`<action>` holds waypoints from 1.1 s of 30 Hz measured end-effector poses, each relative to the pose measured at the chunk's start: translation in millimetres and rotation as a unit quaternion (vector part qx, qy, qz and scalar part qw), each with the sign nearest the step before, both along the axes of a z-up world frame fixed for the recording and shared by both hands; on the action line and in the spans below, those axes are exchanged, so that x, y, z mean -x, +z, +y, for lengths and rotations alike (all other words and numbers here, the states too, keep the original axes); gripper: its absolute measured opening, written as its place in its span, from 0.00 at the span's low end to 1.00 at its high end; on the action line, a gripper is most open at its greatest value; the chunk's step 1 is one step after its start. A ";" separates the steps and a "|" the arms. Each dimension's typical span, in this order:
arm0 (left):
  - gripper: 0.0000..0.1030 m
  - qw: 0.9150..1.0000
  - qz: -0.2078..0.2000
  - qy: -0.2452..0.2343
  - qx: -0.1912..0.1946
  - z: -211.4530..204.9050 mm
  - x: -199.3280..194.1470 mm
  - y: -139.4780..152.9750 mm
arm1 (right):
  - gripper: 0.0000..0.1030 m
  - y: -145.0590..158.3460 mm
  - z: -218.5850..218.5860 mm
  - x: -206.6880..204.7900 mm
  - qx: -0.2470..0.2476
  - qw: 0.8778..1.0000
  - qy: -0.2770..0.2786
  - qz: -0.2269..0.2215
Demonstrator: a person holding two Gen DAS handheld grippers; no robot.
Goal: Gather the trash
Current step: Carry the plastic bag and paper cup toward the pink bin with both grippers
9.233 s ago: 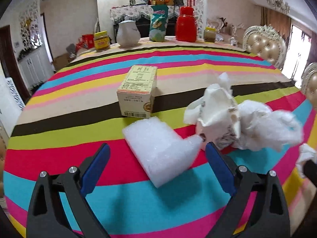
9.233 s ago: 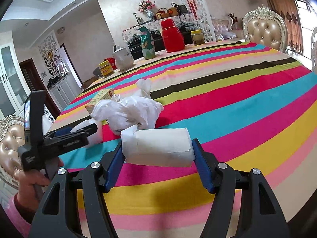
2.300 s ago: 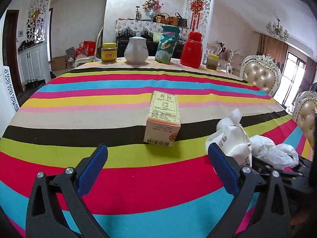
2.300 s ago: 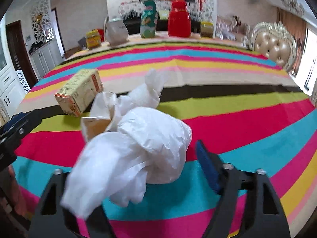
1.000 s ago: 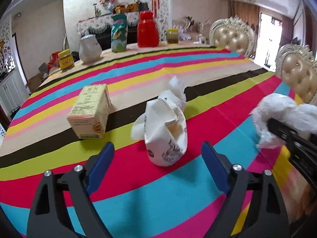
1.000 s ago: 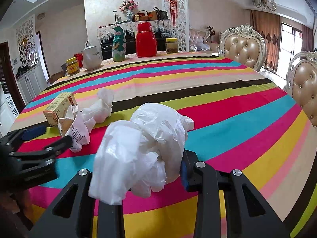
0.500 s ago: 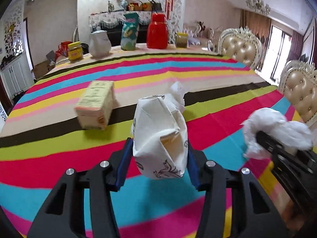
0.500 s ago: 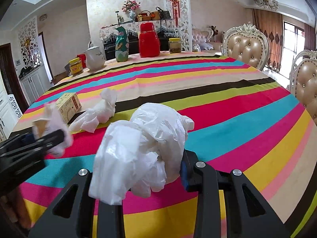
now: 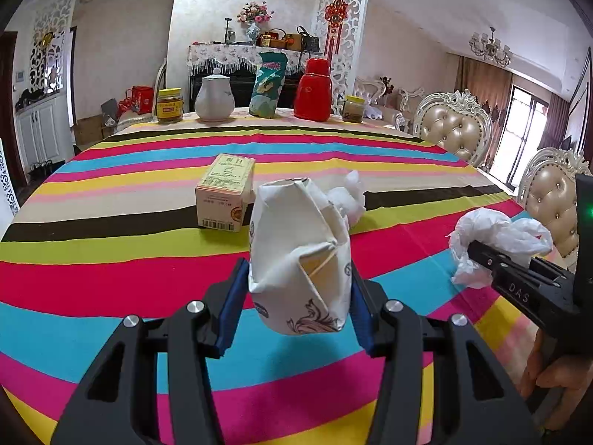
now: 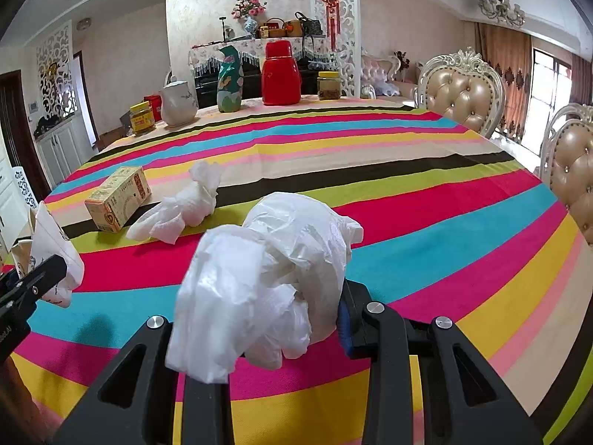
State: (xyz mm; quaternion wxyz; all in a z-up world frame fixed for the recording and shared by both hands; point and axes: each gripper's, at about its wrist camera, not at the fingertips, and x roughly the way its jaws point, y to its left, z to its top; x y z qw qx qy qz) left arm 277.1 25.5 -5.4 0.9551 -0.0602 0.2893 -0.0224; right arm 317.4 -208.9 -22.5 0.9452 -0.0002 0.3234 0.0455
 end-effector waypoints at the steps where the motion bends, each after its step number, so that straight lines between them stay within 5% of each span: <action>1: 0.48 1.000 -0.002 0.001 0.005 2.1 0.7 1.2 | 0.31 -0.1 1.4 -0.1 0.003 1.000 0.000 0.000; 13: 0.48 1.000 -0.016 -0.003 -0.008 -3.2 6.2 2.0 | 0.31 3.1 4.9 14.5 0.005 1.000 0.024 0.003; 33: 0.48 0.993 -0.029 -0.108 -0.031 -75.1 77.0 27.0 | 0.31 44.6 -65.8 144.2 -0.027 0.998 0.036 -0.045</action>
